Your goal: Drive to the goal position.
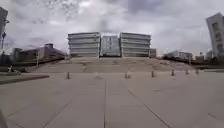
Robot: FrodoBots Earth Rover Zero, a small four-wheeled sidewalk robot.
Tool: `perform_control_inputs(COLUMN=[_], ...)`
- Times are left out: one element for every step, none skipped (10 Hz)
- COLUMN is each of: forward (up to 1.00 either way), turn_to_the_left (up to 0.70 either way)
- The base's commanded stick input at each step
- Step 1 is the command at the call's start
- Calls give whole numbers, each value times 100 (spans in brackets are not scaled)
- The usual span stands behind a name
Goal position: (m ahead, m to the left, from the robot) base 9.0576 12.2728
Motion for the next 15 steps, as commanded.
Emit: perform_control_inputs(forward=[100, 100, 100, 100, 100, 100, 100, 100, 100, 100, 100, 100, 100, 100, 100], turn_to_the_left=[0, 0, 0, 0, 0, 0, 0, 0, 0, 0, 0, 0, 0, 0, 0])
